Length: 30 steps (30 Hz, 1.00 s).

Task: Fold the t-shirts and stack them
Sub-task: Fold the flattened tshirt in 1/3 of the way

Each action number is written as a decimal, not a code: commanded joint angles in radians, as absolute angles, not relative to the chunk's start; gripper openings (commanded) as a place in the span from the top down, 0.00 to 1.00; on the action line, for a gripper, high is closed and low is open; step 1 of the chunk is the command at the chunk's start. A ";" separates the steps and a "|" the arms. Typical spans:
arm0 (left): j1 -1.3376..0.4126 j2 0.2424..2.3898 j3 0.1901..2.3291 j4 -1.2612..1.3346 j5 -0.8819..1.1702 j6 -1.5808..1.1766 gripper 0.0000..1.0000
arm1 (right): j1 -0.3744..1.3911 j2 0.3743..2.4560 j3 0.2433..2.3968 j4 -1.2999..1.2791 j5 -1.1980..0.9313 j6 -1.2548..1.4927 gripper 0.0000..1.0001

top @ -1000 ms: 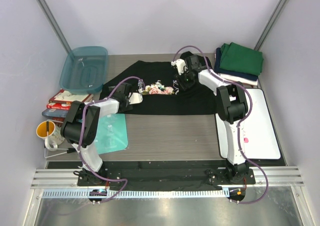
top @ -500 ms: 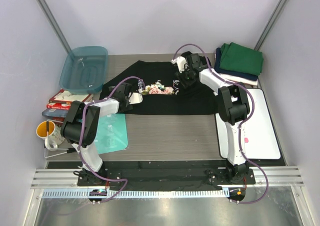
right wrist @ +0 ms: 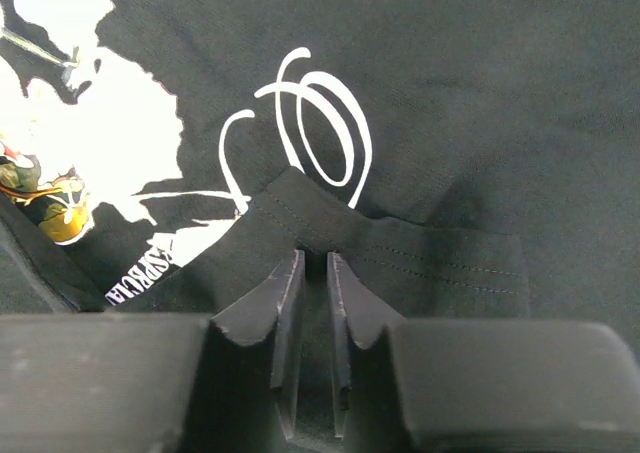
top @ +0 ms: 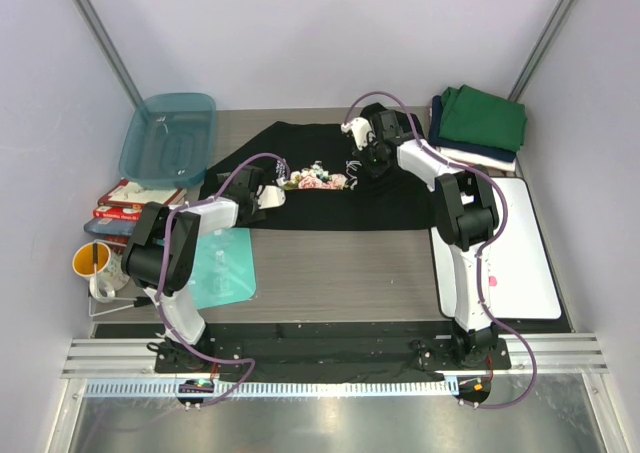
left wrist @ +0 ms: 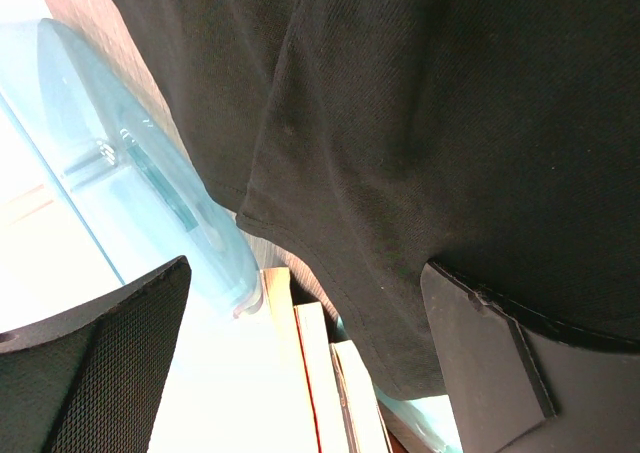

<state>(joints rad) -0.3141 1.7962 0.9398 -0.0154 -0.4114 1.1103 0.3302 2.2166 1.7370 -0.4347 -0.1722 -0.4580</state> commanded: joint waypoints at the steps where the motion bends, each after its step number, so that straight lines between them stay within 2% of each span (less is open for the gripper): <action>1: -0.310 1.873 0.890 -0.129 -0.270 1.048 0.00 | 0.337 2.189 1.744 -0.410 -0.163 -0.465 0.82; 2: -0.310 1.875 0.890 -0.129 -0.270 1.048 0.00 | 0.337 2.191 1.744 -0.411 -0.164 -0.466 0.83; 5: -0.310 1.873 0.890 -0.127 -0.270 1.046 0.00 | 0.341 2.189 1.747 -0.411 -0.158 -0.468 0.97; 6: -0.311 1.873 0.890 -0.127 -0.270 1.046 0.00 | 0.342 2.189 1.747 -0.411 -0.158 -0.469 0.99; 30: -0.327 1.853 0.887 -0.152 -0.287 1.039 0.00 | 0.359 2.246 1.881 -0.325 -0.235 -0.288 0.99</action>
<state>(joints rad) -0.3164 1.7958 0.9398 -0.0162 -0.4129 1.1069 0.3424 2.2284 1.8301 -0.3855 -0.2127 -0.3447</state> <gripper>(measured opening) 0.995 0.020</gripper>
